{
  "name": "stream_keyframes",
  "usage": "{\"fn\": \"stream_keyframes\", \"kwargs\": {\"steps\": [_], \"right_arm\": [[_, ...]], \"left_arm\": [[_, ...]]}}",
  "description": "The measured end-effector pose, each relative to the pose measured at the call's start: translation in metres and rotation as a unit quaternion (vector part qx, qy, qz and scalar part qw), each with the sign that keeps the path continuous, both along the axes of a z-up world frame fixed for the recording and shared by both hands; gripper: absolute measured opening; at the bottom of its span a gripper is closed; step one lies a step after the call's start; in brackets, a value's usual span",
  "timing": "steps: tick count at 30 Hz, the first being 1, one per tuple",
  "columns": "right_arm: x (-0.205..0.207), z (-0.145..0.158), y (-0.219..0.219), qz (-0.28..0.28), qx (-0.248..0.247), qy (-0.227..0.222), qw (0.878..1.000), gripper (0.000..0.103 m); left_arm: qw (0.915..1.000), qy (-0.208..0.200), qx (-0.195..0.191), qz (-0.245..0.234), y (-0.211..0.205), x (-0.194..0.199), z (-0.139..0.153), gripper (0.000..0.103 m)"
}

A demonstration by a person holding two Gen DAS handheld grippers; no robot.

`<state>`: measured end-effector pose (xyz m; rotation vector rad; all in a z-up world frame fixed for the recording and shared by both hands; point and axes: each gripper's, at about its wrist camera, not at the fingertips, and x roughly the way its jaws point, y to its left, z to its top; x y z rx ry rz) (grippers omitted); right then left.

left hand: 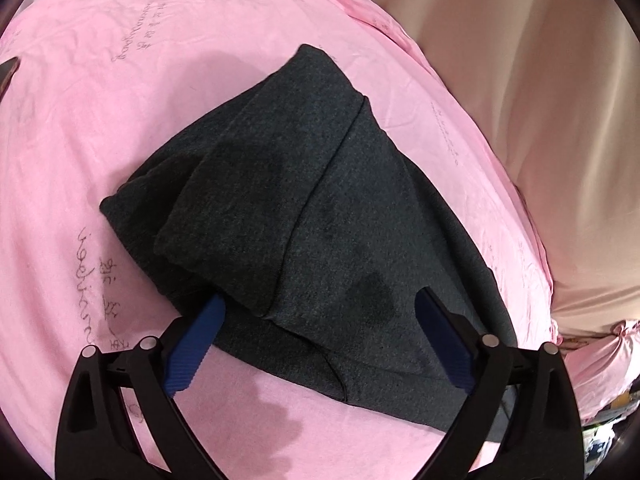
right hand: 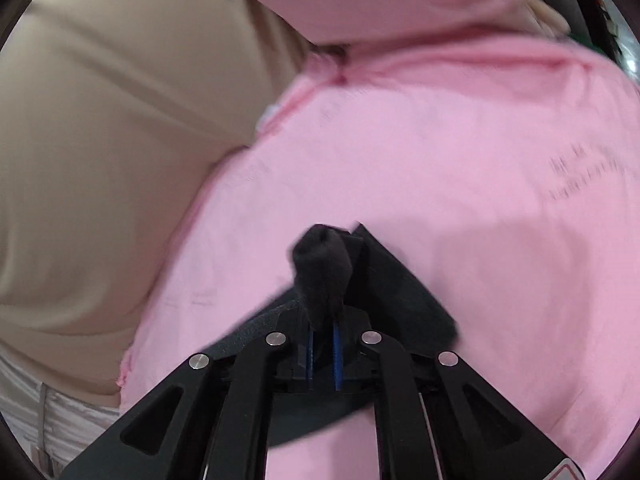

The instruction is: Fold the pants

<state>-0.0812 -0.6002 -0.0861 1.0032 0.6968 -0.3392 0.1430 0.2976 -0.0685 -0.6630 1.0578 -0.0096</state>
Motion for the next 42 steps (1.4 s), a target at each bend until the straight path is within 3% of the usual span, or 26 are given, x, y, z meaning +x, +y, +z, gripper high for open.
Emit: {"fn": "stream_keyframes", "kwargs": {"steps": [2,5,8,10,12,14,16,20,26,28,30,33,36,42], "right_arm": [[-0.012,-0.005,0.002,-0.013,0.007,-0.014,1.000,0.015],[-0.018,0.003,0.006,-0.024,0.002,-0.022,0.999,0.031],[-0.023,0.022,0.030,-0.029,-0.033,-0.023,0.999,0.039],[-0.030,0.038,0.055,-0.024,-0.079,-0.021,0.996,0.049],[-0.030,0.048,0.079,-0.004,-0.110,-0.024,0.994,0.051],[-0.020,0.054,0.107,0.034,-0.128,-0.026,0.991,0.053],[-0.007,0.058,0.130,0.064,-0.136,-0.030,0.988,0.053],[0.018,0.062,0.168,0.119,-0.139,-0.032,0.983,0.053],[0.040,0.062,0.206,0.165,-0.145,-0.031,0.975,0.053],[0.044,0.055,0.212,0.174,-0.146,-0.022,0.974,0.053],[0.045,0.045,0.217,0.181,-0.141,-0.007,0.973,0.053],[0.041,0.034,0.222,0.195,-0.107,-0.005,0.975,0.053],[0.040,0.029,0.233,0.225,-0.051,-0.027,0.973,0.053],[0.081,0.006,0.253,0.259,0.041,-0.035,0.964,0.056]], "left_arm": [[1.0000,0.003,0.003,-0.004,0.000,0.001,0.000,0.095],[1.0000,0.004,-0.009,-0.002,0.001,0.002,0.000,0.095],[0.9994,0.004,-0.033,-0.005,0.007,0.004,-0.001,0.093],[0.9996,0.005,-0.026,-0.010,0.008,0.004,0.000,0.068],[0.9996,0.014,-0.019,-0.018,0.010,0.005,-0.002,0.051],[0.9993,0.019,-0.027,-0.017,0.015,0.004,-0.003,0.044],[0.9991,0.033,-0.023,-0.010,0.022,0.005,-0.006,0.009],[0.9973,0.035,-0.063,-0.009,0.035,0.005,-0.002,0.008],[0.9966,-0.039,-0.068,-0.024,0.035,-0.020,0.056,0.007],[0.9976,-0.043,-0.050,-0.021,0.037,-0.027,0.063,0.007],[0.9996,-0.012,-0.011,-0.022,0.039,-0.019,0.047,0.007],[0.9988,0.045,-0.009,-0.016,0.040,-0.004,0.008,0.007],[0.9985,0.051,-0.018,-0.005,0.042,-0.002,-0.008,0.007],[0.9985,0.054,-0.003,-0.006,0.037,0.002,0.000,0.007]]}}
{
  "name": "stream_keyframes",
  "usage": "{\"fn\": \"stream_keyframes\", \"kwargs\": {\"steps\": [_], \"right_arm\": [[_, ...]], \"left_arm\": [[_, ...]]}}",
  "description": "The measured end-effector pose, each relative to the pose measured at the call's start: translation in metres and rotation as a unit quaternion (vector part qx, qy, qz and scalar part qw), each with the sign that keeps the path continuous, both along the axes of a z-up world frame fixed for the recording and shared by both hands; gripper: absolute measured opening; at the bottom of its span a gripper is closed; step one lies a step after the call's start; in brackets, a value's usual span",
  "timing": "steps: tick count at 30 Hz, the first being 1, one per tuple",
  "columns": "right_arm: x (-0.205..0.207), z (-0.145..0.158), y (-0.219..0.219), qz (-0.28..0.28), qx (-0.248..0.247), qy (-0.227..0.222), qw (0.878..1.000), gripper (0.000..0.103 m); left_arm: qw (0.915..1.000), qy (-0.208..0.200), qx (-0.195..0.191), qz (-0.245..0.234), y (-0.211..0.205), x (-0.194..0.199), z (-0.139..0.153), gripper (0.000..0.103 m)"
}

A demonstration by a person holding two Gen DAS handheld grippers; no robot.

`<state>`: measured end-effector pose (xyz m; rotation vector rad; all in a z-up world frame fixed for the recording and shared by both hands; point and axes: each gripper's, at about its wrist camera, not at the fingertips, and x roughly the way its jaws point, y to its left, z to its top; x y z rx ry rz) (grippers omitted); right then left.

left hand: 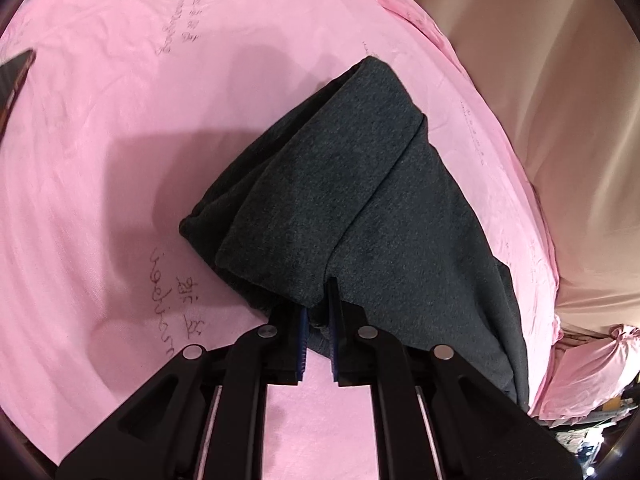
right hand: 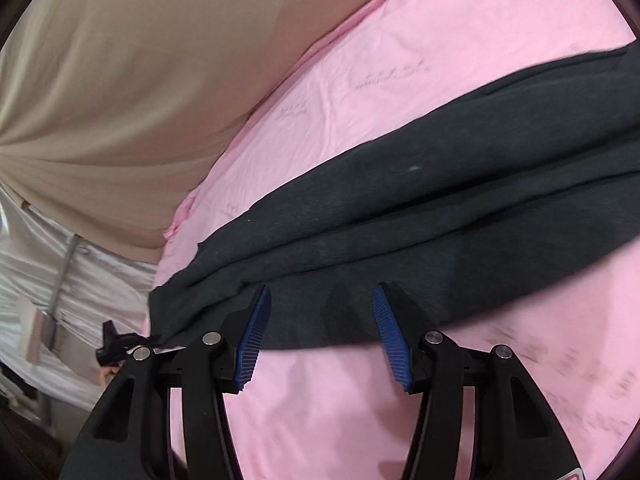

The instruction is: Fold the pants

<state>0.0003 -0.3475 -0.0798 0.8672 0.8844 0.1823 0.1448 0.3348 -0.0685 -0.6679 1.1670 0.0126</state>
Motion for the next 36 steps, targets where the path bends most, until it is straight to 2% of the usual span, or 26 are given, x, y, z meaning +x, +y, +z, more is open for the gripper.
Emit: {"fn": "stream_keyframes", "kwargs": {"steps": [4,5,6,7,9,11,13,15,18,19,21,22,24,26,27,29,32,34,36], "right_arm": [[0.024,-0.004,0.002,-0.023,0.002,0.000,1.000,0.056],[0.026,-0.003,0.002,-0.030,-0.003,-0.003,1.000,0.051],[0.029,-0.001,0.003,-0.028,-0.014,-0.005,0.999,0.018],[0.030,0.001,0.004,-0.023,-0.021,-0.004,1.000,0.005],[0.020,0.013,0.000,-0.022,-0.019,-0.023,0.999,0.003],[0.001,0.034,0.004,-0.002,-0.039,-0.047,0.998,0.003],[-0.016,0.046,0.010,0.024,-0.062,-0.049,0.997,0.002],[-0.026,0.040,0.013,0.040,-0.082,-0.027,0.995,0.002],[-0.024,0.004,0.015,0.052,-0.117,0.046,0.991,0.003],[-0.029,0.001,0.009,0.049,-0.105,0.039,0.992,0.000],[-0.040,0.005,-0.004,0.039,-0.085,0.046,0.995,0.006],[-0.052,0.014,-0.017,0.023,-0.095,0.039,0.994,0.010],[-0.077,0.034,-0.043,-0.019,-0.134,0.024,0.991,0.027],[-0.101,0.055,-0.081,-0.077,-0.174,0.011,0.982,0.046],[-0.108,0.064,-0.097,-0.108,-0.197,0.009,0.974,0.051],[-0.112,0.074,-0.131,-0.150,-0.249,0.015,0.957,0.054],[-0.095,0.067,-0.181,-0.158,-0.293,0.046,0.942,0.055],[-0.078,0.058,-0.201,-0.151,-0.325,0.060,0.932,0.055],[-0.060,0.048,-0.213,-0.136,-0.341,0.069,0.927,0.056]], "left_arm": [[1.0000,0.004,0.003,-0.002,0.005,0.006,0.006,0.008],[1.0000,0.004,0.006,-0.002,0.006,0.007,0.007,0.008],[1.0000,0.003,0.009,-0.004,0.004,0.006,0.008,0.008],[0.9999,0.001,0.015,-0.005,0.004,0.006,0.010,0.008],[0.9997,-0.001,0.022,-0.008,0.006,0.006,0.016,0.008],[0.9994,-0.009,0.030,-0.017,0.007,0.000,0.027,0.008],[0.9988,-0.013,0.042,-0.022,0.009,-0.006,0.036,0.008],[0.9981,-0.011,0.058,-0.019,0.013,-0.010,0.040,0.008],[0.9953,0.031,0.091,-0.009,0.016,-0.007,0.027,0.008],[0.9944,0.044,0.096,-0.010,0.012,-0.004,0.020,0.008],[0.9917,0.051,0.118,-0.009,0.006,-0.005,0.014,0.011],[0.9908,0.046,0.127,-0.011,0.004,-0.007,0.019,0.012],[0.9892,0.027,0.144,-0.005,0.000,-0.014,0.037,0.014],[0.9875,0.008,0.157,0.006,-0.005,-0.023,0.056,0.016],[0.9858,-0.001,0.168,0.011,-0.008,-0.026,0.064,0.016],[0.9796,-0.018,0.199,0.020,-0.024,-0.031,0.081,0.016],[0.9665,-0.036,0.254,-0.004,-0.066,-0.032,0.096,0.015],[0.9634,-0.049,0.262,-0.030,-0.097,-0.028,0.103,0.016],[0.9620,-0.057,0.262,-0.052,-0.123,-0.026,0.105,0.016]]}}
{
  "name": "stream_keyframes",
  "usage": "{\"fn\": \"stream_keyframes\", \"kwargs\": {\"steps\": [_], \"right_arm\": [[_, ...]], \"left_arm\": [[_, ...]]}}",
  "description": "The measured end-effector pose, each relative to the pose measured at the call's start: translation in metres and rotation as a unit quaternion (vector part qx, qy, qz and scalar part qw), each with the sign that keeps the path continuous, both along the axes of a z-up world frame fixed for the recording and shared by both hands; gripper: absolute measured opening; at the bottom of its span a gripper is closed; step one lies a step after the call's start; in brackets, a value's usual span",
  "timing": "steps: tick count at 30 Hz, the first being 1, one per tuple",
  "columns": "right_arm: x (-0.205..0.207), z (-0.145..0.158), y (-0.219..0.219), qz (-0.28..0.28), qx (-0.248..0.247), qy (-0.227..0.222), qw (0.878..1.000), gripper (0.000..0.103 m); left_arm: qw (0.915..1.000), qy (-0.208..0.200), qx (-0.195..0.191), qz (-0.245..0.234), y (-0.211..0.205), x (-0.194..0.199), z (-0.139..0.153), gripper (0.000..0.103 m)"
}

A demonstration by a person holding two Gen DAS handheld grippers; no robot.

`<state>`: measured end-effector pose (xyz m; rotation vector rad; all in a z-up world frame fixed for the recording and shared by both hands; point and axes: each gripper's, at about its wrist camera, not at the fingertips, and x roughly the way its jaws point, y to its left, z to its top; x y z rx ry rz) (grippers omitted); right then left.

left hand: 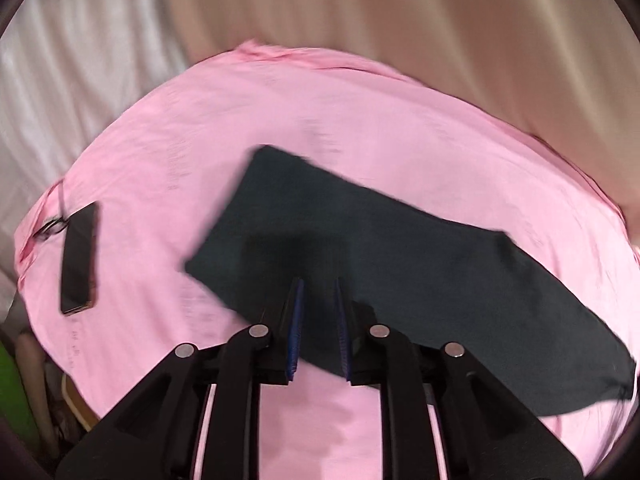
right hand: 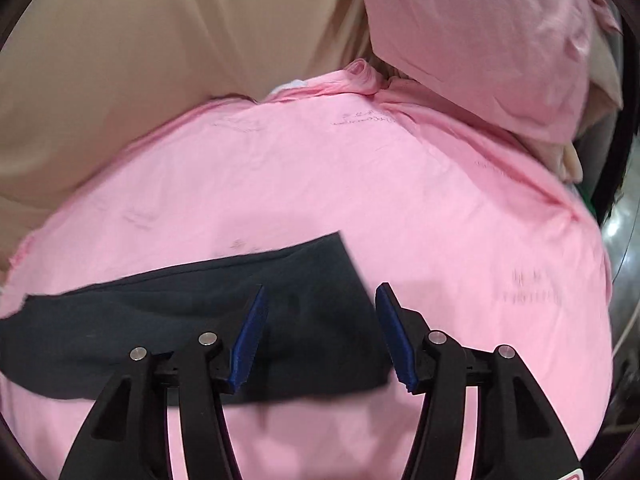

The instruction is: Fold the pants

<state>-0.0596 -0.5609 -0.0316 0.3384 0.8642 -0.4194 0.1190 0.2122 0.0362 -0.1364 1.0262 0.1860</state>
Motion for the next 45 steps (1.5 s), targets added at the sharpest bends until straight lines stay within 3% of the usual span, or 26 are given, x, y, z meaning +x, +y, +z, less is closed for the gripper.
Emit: {"fn": "stream_keyframes", "kwargs": {"steps": [3,4,5,7,10,14,17,18,19,24,28,30,32,34,35,37,41,45], "right_arm": [[0.014,-0.018,-0.012,0.037,0.030,0.014,0.999,0.052],[0.021,-0.020,-0.011,0.053,0.043,0.019,0.998,0.021],[0.023,-0.019,-0.008,0.057,0.042,0.020,0.997,0.003],[0.015,0.007,-0.003,0.067,0.032,-0.031,0.997,0.003],[-0.001,0.034,-0.020,0.052,0.041,-0.095,0.993,0.003],[0.019,-0.023,-0.040,0.047,0.067,0.014,0.997,0.007],[0.003,-0.014,-0.032,0.026,0.062,-0.019,0.998,0.019],[-0.005,-0.006,-0.029,0.017,0.061,-0.035,0.997,0.031],[-0.015,0.001,-0.022,0.013,0.059,-0.052,0.997,0.036],[-0.039,0.017,0.019,0.021,0.062,-0.068,0.995,0.039],[-0.005,0.031,0.100,0.112,0.047,-0.073,0.990,0.039],[0.021,0.036,0.145,0.167,0.053,-0.079,0.981,0.038],[0.054,0.037,0.196,0.226,0.075,-0.081,0.968,0.038],[0.088,0.031,0.249,0.285,0.098,-0.072,0.951,0.031],[0.102,0.028,0.273,0.308,0.102,-0.067,0.943,0.021],[0.134,0.021,0.323,0.354,0.116,-0.053,0.927,0.017],[0.185,0.013,0.409,0.410,0.134,-0.019,0.902,0.018],[0.233,0.005,0.483,0.452,0.117,0.005,0.884,0.023]], "left_arm": [[0.9994,0.007,0.013,-0.031,-0.045,0.010,-0.007,0.016],[0.9992,0.012,0.017,-0.036,-0.054,0.014,-0.010,0.016],[0.9989,0.021,0.020,-0.038,-0.062,0.018,-0.017,0.017],[0.9983,0.033,0.032,-0.036,-0.070,0.028,-0.029,0.020],[0.9947,0.055,0.084,-0.022,-0.075,0.044,-0.053,0.019],[0.9925,0.077,0.095,-0.004,-0.066,0.055,-0.080,0.019],[0.9934,0.073,0.088,-0.001,-0.058,0.057,-0.086,0.020],[0.9934,0.071,0.090,-0.002,-0.057,0.058,-0.085,0.020],[0.9936,0.069,0.089,-0.003,-0.056,0.058,-0.084,0.020],[0.9977,0.017,0.064,0.012,-0.033,0.055,-0.065,0.020],[0.9975,-0.002,0.057,0.041,0.002,0.052,-0.053,0.022],[0.9972,-0.005,0.053,0.053,0.023,0.049,-0.050,0.023],[0.9968,0.001,0.054,0.059,0.039,0.049,-0.052,0.023],[0.9965,0.012,0.055,0.061,0.055,0.052,-0.060,0.023],[0.9966,0.018,0.052,0.062,0.064,0.055,-0.065,0.023],[0.9976,0.019,0.033,0.057,0.077,0.057,-0.071,0.024],[0.9982,0.004,0.041,0.043,0.080,0.067,-0.067,0.025],[0.9989,-0.005,0.030,0.036,0.086,0.077,-0.071,0.026]]}}
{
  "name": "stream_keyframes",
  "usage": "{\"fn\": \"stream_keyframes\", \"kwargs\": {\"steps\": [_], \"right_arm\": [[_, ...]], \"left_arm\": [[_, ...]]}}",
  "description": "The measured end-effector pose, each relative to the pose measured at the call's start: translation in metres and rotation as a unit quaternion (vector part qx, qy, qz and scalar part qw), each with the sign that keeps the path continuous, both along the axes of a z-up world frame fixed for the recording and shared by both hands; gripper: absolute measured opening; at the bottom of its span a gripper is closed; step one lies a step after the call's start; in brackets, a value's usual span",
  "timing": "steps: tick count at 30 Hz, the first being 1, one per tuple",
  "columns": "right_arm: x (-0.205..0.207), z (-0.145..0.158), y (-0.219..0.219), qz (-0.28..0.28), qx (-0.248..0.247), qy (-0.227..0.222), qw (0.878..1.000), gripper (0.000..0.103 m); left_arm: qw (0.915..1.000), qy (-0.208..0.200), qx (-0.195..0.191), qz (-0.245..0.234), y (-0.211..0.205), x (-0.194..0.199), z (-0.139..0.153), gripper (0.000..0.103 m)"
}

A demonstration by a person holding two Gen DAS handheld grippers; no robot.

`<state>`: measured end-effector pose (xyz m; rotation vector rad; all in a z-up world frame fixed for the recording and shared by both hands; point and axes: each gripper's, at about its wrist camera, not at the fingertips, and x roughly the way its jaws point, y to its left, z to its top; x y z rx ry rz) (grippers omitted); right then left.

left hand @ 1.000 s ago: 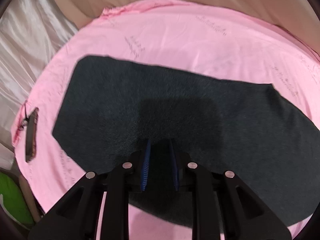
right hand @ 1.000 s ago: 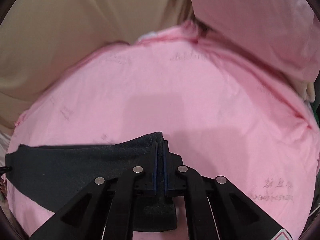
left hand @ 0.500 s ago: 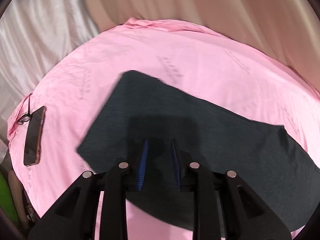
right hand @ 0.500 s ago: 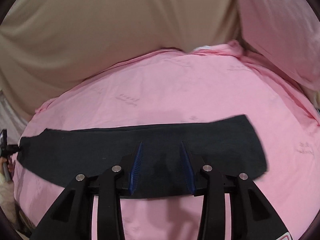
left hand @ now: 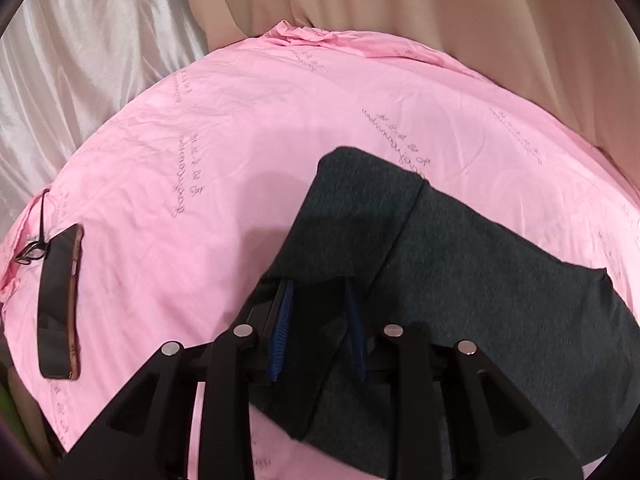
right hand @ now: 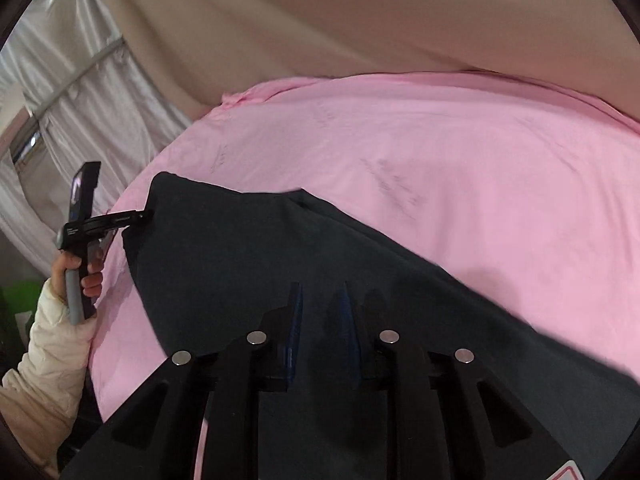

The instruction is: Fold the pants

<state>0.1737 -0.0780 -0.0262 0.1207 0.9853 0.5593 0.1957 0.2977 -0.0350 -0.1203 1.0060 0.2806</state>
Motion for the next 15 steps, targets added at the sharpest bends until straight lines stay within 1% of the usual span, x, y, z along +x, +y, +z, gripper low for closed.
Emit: {"fn": "stream_keyframes", "kwargs": {"steps": [3,4,5,6,7,8,9,11,12,14,15], "right_arm": [[0.035,-0.012,0.040,0.016,-0.021,0.017,1.000,0.029],[0.047,-0.020,0.051,0.018,-0.033,0.026,0.999,0.033],[0.056,-0.026,0.056,0.016,-0.044,0.033,0.998,0.035],[0.061,-0.031,0.062,0.013,-0.050,0.034,0.998,0.035],[0.065,-0.032,0.066,0.013,-0.051,0.021,0.998,0.034],[0.067,-0.032,0.069,0.017,-0.054,0.024,0.998,0.011],[0.071,-0.032,0.068,0.016,-0.054,0.025,0.998,0.006],[0.077,-0.023,0.066,0.009,-0.060,-0.002,0.998,0.005],[0.082,-0.021,0.064,0.004,-0.058,-0.006,0.998,0.005],[0.096,-0.030,0.058,-0.003,-0.054,0.007,0.998,0.005],[0.102,-0.039,0.060,0.000,-0.064,0.018,0.998,0.005]], "left_arm": [[0.9998,-0.007,-0.018,-0.005,0.005,0.004,0.001,0.026],[0.9997,-0.008,-0.023,-0.007,0.006,0.007,0.000,0.027],[0.9995,-0.007,-0.028,-0.008,0.007,0.010,0.000,0.028],[0.9995,-0.007,-0.030,-0.010,0.008,0.013,-0.001,0.029],[0.9995,-0.008,-0.028,-0.012,0.009,0.017,-0.001,0.031],[0.9996,-0.008,-0.022,-0.016,0.009,0.021,-0.002,0.032],[0.9997,-0.008,-0.017,-0.018,0.009,0.026,-0.003,0.034],[0.9998,-0.011,-0.007,-0.016,0.009,0.034,-0.004,0.035],[0.9998,-0.011,-0.004,-0.014,0.009,0.040,-0.005,0.035],[0.9999,-0.007,0.008,-0.005,0.010,0.047,-0.010,0.040],[0.9997,-0.008,0.021,0.003,0.010,0.051,-0.012,0.048]]}}
